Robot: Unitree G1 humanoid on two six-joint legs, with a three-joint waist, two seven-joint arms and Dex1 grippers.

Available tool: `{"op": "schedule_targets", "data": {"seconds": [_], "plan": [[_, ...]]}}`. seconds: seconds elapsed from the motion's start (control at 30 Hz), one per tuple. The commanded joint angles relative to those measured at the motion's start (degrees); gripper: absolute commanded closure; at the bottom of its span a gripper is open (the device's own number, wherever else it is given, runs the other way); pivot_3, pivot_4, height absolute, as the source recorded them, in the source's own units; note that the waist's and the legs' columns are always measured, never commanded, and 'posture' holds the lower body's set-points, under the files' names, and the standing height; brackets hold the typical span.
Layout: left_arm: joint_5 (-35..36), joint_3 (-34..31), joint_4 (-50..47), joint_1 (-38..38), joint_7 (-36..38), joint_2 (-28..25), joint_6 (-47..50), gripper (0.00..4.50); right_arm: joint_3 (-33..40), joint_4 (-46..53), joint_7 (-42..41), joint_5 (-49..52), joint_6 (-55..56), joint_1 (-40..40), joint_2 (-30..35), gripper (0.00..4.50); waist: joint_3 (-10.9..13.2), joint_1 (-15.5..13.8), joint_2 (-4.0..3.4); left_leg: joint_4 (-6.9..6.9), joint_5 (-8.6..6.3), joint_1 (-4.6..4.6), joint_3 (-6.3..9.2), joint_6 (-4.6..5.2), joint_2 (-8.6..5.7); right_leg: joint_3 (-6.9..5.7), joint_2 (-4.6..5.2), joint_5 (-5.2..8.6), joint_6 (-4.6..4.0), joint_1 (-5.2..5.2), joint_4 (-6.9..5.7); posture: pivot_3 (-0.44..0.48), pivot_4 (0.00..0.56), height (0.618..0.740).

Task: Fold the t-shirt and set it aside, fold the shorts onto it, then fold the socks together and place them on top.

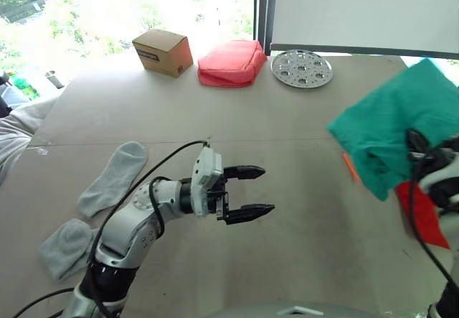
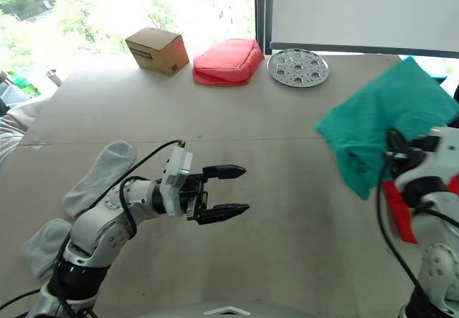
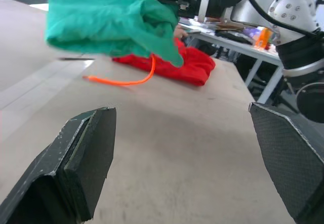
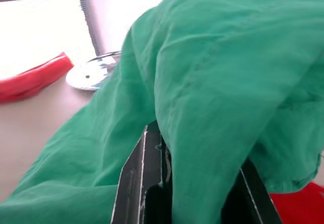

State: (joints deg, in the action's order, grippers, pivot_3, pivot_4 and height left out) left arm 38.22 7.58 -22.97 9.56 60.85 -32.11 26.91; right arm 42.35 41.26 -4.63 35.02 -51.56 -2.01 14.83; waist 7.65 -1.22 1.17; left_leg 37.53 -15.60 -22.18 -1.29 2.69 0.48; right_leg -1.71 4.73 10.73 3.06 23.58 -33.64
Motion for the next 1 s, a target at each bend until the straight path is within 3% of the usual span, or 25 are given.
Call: {"op": "schedule_targets", "data": {"seconds": [0.03,0.17,0.43,0.67,0.7,0.83,0.93,1.0], "plan": [[1.3,2.1,-0.8,3.4,4.2,0.8,-0.7,0.0,12.3,-5.5,6.1,5.6,-2.3,-0.5,0.9,4.48,0.0,0.0,0.0,0.0,0.0,-0.02,0.01,0.0,-0.01,-0.01,0.0,-0.01,-0.01,-0.01,0.0,0.0,0.15,0.739],[0.9,3.6,0.5,6.8,7.2,1.4,-0.9,0.0,14.3,-13.9,6.2,5.6,-1.6,0.5,3.8,4.48,0.0,0.6,-0.15,0.0,0.01,0.06,-0.09,0.02,-0.02,0.14,-0.03,0.0,-0.01,-0.04,-0.04,0.0,0.15,0.739],[-0.1,2.1,1.0,9.3,2.4,4.4,-0.7,0.0,12.5,-24.5,3.6,7.6,-4.1,3.0,6.9,4.48,0.0,0.6,-0.15,-0.01,0.0,0.12,-0.14,0.04,-0.01,0.28,-0.09,0.0,0.01,-0.07,-0.04,0.0,0.15,0.739],[-1.1,0.7,1.5,7.8,0.8,3.5,-1.3,0.0,10.2,-24.8,3.6,6.4,-3.3,7.7,6.5,4.48,0.0,0.5,-0.08,-0.01,0.0,0.12,-0.09,0.04,0.01,0.28,-0.13,0.0,0.01,-0.1,-0.02,0.0,0.15,0.739],[-1.7,0.9,1.5,7.7,0.5,3.6,-1.5,0.0,10.3,-24.5,3.5,6.4,-3.0,8.5,6.6,3.52,0.0,0.4,-0.07,-0.01,0.0,0.12,-0.08,0.04,0.01,0.27,-0.13,0.01,0.01,-0.1,-0.02,0.0,0.15,0.739],[-2.3,0.9,1.6,7.1,-0.6,3.8,-1.4,0.0,12.5,-18.9,1.8,8.9,-2.8,13.0,8.3,1.72,0.0,0.4,-0.08,-0.01,0.0,0.11,-0.06,0.04,0.02,0.26,-0.13,0.01,0.02,-0.11,-0.02,0.0,0.15,0.739],[-2.6,1.0,1.4,6.4,-0.7,3.6,-1.4,0.0,18.2,-12.5,0.2,18.2,-2.3,15.9,7.4,0.19,0.0,0.4,-0.1,-0.02,0.0,0.12,-0.06,0.04,0.03,0.27,-0.13,0.03,0.05,-0.1,-0.02,0.0,0.15,0.739],[-2.5,0.9,1.0,6.0,-0.6,3.1,-0.9,0.0,20.2,-7.7,-1.4,22.6,-1.8,19.9,7.5,0.03,0.0,0.4,-0.11,-0.02,0.0,0.13,-0.08,0.04,0.04,0.29,-0.12,0.04,0.07,-0.11,-0.01,0.0,0.15,0.739]]}}
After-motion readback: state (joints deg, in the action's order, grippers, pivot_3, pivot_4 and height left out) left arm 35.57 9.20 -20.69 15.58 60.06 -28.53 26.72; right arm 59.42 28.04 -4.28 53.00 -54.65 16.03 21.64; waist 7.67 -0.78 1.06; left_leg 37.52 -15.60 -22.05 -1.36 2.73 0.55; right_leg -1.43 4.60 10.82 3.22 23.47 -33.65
